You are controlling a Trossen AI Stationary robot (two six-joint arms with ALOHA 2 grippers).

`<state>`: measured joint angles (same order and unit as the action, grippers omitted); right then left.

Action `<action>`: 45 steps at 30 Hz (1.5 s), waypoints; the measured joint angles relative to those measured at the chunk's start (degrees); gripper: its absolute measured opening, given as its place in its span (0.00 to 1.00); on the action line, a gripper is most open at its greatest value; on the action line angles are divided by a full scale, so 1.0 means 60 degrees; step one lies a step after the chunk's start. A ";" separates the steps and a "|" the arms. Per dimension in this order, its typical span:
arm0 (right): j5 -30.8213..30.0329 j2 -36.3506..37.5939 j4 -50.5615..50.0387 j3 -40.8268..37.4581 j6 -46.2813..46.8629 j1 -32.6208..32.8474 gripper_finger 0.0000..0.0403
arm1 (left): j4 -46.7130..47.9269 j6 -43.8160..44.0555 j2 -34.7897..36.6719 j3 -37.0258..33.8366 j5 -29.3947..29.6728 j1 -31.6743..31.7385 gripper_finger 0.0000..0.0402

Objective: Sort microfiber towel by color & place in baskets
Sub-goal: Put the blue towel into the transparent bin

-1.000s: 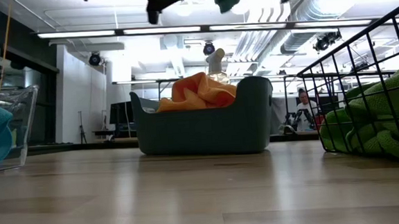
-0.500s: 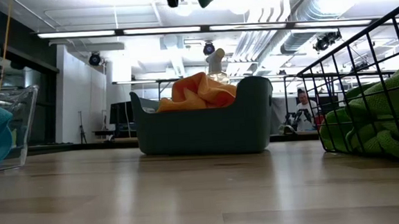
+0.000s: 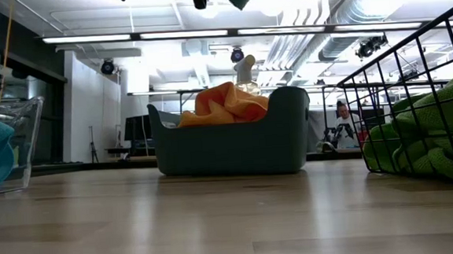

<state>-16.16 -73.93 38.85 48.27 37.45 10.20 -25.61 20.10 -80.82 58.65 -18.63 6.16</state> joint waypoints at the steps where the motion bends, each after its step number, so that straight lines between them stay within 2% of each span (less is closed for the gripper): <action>1: -0.0070 0.0006 0.0004 0.0000 -0.0041 0.0000 0.12 | 0.0032 0.0044 0.0000 0.0000 -0.0025 0.0074 0.04; 7: -0.0465 0.0273 -0.0384 0.0000 -0.0839 -0.0002 0.31 | 0.1182 0.0087 0.0511 0.0000 -0.0537 0.0784 0.01; 14: -0.0467 0.1576 -0.2234 0.0000 -0.1603 -0.0020 0.57 | 0.4394 -0.0896 0.2461 -0.0004 -0.0253 0.1530 0.00; 17: -0.0801 0.2366 -0.3180 0.0000 -0.2062 -0.0029 0.63 | 0.5770 -0.1061 0.3397 -0.0004 0.0268 0.1623 0.00; 22: -0.2062 0.3457 -0.4355 0.0000 -0.2593 -0.0029 0.65 | 0.7579 -0.0628 0.4790 -0.0004 0.0586 0.1208 0.00; 27: -0.2809 0.3847 -0.5112 0.0004 -0.2685 -0.0029 0.65 | 1.0259 0.0886 0.5361 -0.0004 0.0578 -0.0543 0.00; 30: -0.3006 0.3824 -0.5588 0.0004 -0.2684 -0.0033 0.65 | 1.1642 0.2288 0.5278 -0.0011 0.0575 -0.2215 0.00; 36: -0.3020 0.3724 -0.6812 0.0004 -0.2111 -0.0153 0.65 | 1.2737 0.4637 0.4456 -0.0011 0.0935 -0.5826 0.00; 41: -0.3020 0.3701 -0.7673 0.0004 -0.1489 -0.0319 0.65 | 1.4340 0.5042 0.3108 -0.0018 0.1716 -0.8014 0.00; 45: -0.3017 0.3701 -0.8096 0.0004 -0.1238 -0.0413 0.65 | 1.4585 0.4534 0.1976 -0.0018 0.2790 -0.8769 0.00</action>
<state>-34.26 -51.72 -9.72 48.29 30.03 7.72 61.90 47.30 -68.96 58.54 -1.89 -46.45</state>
